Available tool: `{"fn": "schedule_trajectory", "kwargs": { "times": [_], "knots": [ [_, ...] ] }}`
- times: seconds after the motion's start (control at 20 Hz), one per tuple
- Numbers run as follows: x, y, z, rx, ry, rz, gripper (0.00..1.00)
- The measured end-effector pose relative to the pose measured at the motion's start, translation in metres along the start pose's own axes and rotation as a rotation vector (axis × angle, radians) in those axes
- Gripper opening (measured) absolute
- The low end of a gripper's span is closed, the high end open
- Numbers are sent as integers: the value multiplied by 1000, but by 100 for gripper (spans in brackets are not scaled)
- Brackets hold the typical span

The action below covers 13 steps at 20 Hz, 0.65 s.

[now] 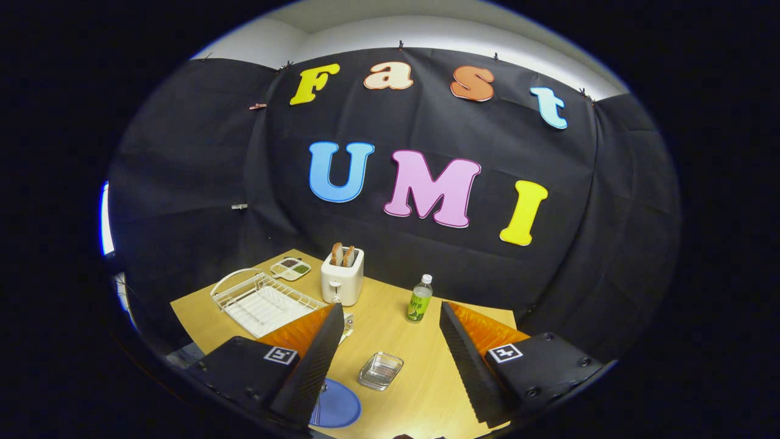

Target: Take the plate from the dish rack, then take the spoon from the basket and place it into the plate.

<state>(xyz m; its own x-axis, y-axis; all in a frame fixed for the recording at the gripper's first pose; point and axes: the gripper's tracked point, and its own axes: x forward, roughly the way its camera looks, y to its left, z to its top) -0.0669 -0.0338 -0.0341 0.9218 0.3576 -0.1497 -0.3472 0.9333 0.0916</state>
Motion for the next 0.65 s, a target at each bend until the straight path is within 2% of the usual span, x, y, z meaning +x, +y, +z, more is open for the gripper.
{"fn": "schedule_trajectory", "kwargs": {
  "times": [0.15,0.65],
  "knots": [
    [-6,-8,13,6,-32,7,97],
    [-2,-26,12,14,-34,20,97]
  ]
}}
